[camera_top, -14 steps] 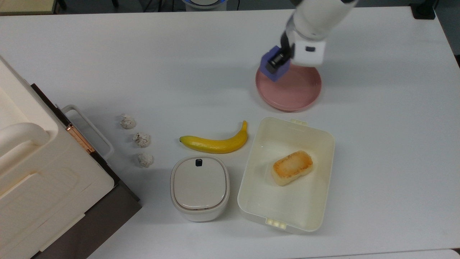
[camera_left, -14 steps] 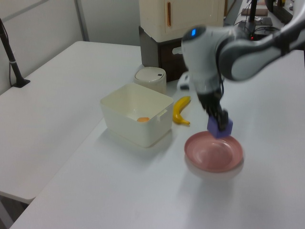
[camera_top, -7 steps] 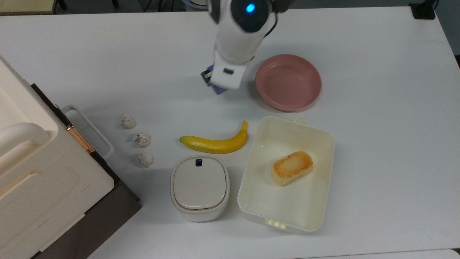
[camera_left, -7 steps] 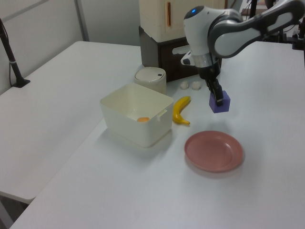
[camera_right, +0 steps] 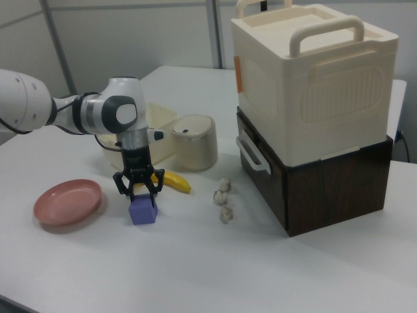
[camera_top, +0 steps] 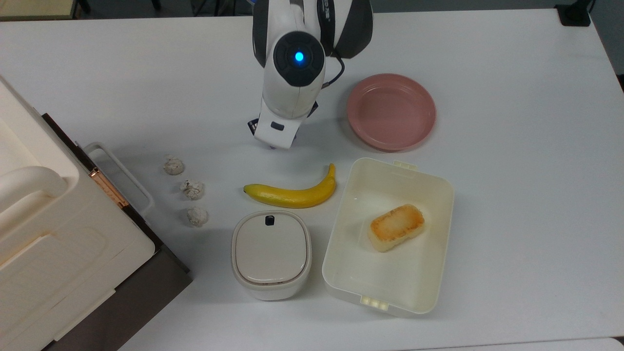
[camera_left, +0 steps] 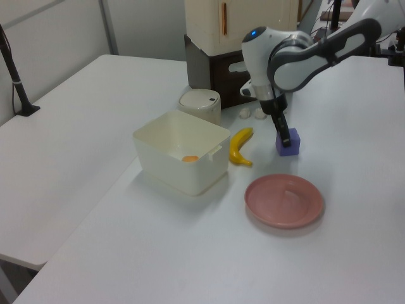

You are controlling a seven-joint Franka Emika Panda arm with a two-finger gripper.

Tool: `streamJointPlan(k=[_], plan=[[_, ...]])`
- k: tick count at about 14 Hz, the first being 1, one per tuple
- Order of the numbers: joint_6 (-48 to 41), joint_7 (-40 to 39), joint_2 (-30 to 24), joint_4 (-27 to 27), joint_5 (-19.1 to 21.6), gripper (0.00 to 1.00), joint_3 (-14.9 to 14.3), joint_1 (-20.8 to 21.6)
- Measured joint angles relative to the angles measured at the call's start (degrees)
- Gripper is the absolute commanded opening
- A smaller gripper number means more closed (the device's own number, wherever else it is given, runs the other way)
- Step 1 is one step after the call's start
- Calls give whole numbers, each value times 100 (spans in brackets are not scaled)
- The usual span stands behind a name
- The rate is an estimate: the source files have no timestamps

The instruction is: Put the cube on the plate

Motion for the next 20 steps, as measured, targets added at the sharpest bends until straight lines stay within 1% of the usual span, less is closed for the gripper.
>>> streamJointPlan(k=[9,11,13,15,16,19,20], plan=[[-14,76,-1,53,-11,13,13,22],[-14,370,-94,116,-2,13,31,216],[-21,935,-206,185,93,13,23,656],[-22,1433,-245,217,285,13,23,1096],[-22,1609,-244,226,344,13,24,1223],[-22,1961,-242,259,602,15,63,1395],[-22,2043,-242,300,674,22,124,1398]])
